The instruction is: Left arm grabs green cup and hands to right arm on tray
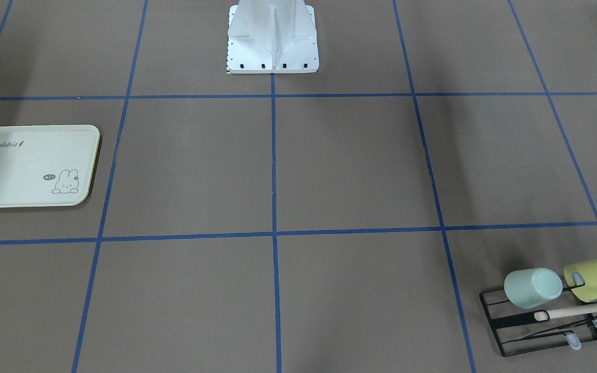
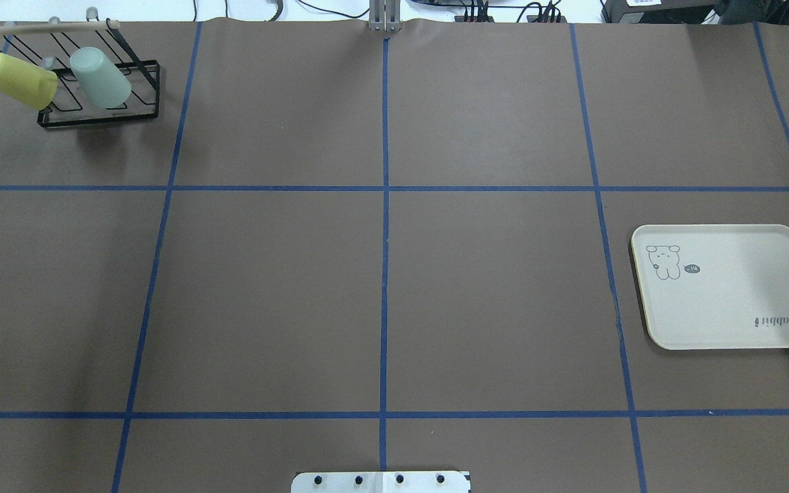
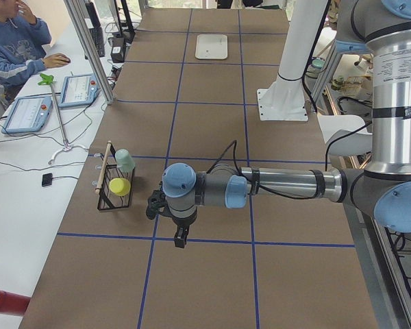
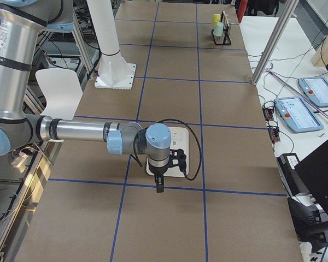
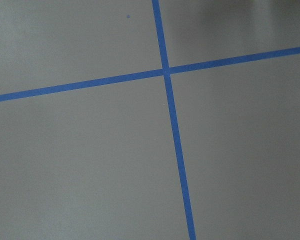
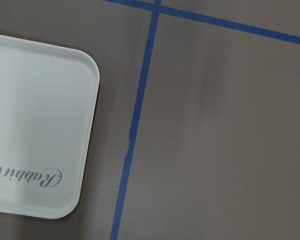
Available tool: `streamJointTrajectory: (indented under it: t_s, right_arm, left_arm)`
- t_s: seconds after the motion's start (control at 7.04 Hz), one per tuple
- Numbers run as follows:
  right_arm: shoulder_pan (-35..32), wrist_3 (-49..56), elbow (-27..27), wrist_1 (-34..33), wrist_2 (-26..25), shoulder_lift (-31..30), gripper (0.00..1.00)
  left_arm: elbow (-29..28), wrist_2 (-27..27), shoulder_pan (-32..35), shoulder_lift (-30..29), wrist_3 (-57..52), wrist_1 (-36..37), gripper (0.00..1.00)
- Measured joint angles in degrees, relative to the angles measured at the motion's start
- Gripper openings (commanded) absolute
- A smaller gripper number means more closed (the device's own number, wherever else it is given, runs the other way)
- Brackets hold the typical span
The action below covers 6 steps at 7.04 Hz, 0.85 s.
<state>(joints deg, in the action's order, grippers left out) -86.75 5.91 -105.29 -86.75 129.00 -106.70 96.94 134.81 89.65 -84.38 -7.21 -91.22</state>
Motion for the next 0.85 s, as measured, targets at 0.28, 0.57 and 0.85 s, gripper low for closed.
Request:
streamJointTrajectory:
  t_s: [0.28, 0.57, 0.85]
  right_arm:
    - [0.00, -0.12, 0.00, 0.00, -0.02, 0.01, 0.99]
    - [-0.05, -0.25, -0.25, 0.00, 0.02, 0.27, 0.99]
    - [-0.04, -0.26, -0.69, 0.60, 0.17, 2.21, 0.99]
  left_arm:
    - [0.08, -0.12, -0.11, -0.07, 0.02, -0.15, 1.00]
    - [0.03, -0.21, -0.17, -0.28, 0.31, -0.77, 1.00]
    - [0.21, -0.03, -0.17, -0.95, 0.50, -1.82, 1.00]
